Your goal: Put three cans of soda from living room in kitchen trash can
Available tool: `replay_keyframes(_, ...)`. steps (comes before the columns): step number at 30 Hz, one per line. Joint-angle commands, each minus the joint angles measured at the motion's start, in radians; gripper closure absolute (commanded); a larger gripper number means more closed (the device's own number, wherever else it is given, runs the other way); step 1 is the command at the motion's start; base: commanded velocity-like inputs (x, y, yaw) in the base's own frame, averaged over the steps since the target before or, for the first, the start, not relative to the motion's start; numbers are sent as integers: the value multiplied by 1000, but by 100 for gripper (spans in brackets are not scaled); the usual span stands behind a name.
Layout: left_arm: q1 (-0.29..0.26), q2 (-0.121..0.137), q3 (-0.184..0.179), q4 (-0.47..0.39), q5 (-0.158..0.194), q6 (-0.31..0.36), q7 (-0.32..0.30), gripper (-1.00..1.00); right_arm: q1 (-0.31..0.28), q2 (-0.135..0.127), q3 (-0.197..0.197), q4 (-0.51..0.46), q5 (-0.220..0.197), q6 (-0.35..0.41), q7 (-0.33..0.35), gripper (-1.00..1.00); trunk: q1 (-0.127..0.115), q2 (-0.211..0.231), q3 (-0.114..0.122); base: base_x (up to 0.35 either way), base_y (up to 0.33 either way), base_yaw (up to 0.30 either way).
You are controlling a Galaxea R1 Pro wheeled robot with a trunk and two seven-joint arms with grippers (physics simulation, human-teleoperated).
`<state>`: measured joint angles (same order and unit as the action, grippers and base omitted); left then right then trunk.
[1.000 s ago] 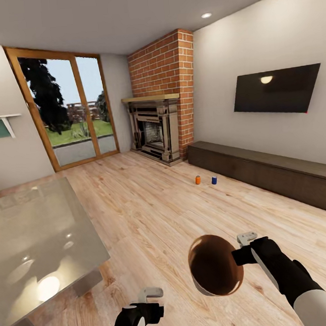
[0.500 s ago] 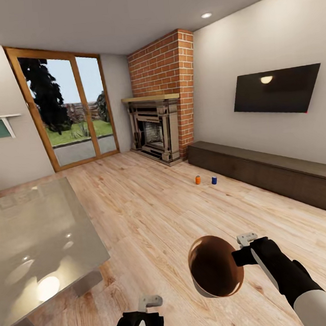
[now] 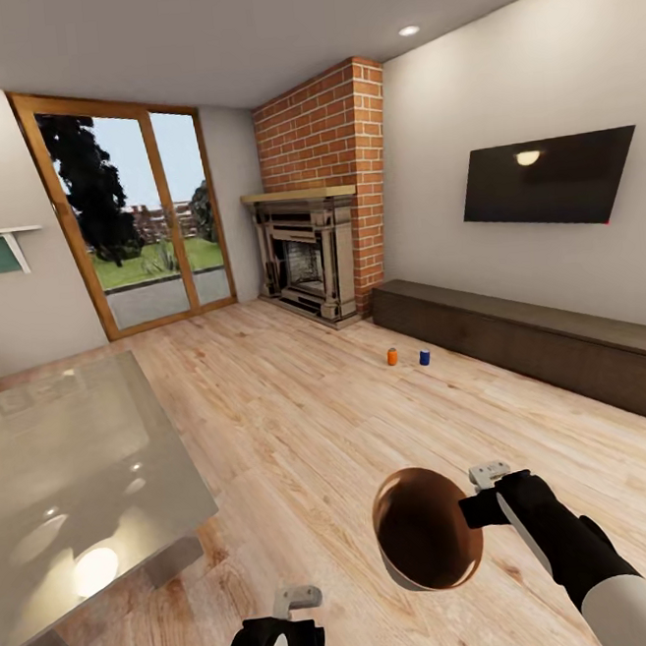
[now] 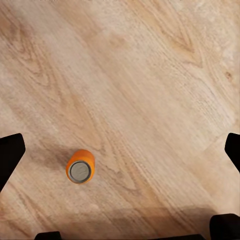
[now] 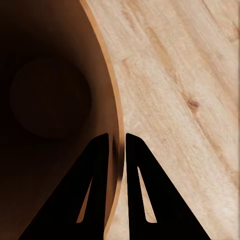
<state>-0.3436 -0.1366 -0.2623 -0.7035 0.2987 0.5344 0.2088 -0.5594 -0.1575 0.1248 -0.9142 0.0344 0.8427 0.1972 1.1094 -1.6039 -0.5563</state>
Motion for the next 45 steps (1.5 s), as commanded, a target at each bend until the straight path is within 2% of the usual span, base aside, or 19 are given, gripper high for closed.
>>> replay_keyframes(1,0,0,0,0,0,0,0,-100,-1,1,0,0,-18,1,6,100,0,0,0,0,0,0)
replay_keyframes(5,0,0,0,-4,0,-11,-1,-100,0,8,4,1,-18,0,5,100,0,0,0,0,0,0)
replay_keyframes(9,0,0,0,-4,0,-32,-1,-100,0,11,49,3,-20,-1,1,100,0,0,0,0,0,0)
replay_keyframes(16,0,0,0,-6,0,-38,1,-100,0,8,75,3,-21,-2,1,100,0,0,0,0,0,0)
replay_keyframes(45,1,6,1,2,-1,-57,-8,-100,0,4,69,1,-24,3,7,100,0,0,-2,0,0,0)
